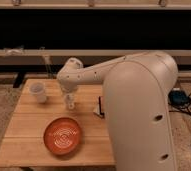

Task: Place the bottle in the ceramic bowl

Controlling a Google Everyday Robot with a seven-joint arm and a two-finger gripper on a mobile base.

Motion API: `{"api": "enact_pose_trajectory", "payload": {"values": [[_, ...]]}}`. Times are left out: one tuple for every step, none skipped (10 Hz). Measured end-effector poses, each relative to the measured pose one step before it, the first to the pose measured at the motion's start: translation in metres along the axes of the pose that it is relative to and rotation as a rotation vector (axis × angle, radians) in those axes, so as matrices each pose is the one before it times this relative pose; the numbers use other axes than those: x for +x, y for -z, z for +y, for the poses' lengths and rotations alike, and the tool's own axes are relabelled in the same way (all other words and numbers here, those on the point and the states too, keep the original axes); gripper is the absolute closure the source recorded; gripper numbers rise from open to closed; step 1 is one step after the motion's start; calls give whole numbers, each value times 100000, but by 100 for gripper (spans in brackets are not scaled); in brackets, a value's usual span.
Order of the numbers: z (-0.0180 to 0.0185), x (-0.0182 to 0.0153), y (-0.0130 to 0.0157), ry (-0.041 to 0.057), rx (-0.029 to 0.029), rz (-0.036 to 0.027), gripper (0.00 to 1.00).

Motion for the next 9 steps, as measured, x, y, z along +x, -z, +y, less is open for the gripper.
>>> {"api": "enact_pose_trajectory", "payload": {"values": [[-184, 301, 304, -376, -1019, 380, 90], [-46, -26, 921, -133, -1579, -1182, 98], [21, 153, 1238, -10, -1593, -1366, 100], [-147, 160, 1725, 597, -1374, -1980, 100], [-86, 426, 1536, 731, -1258, -1475, 100], [-23, 954, 2106, 1453, -1867, -2074, 100], [256, 886, 1954, 1442, -1528, -1612, 100], [252, 840, 1122, 1223, -867, -714, 100], [1017, 1204, 957, 2121, -1686, -145, 100]]}}
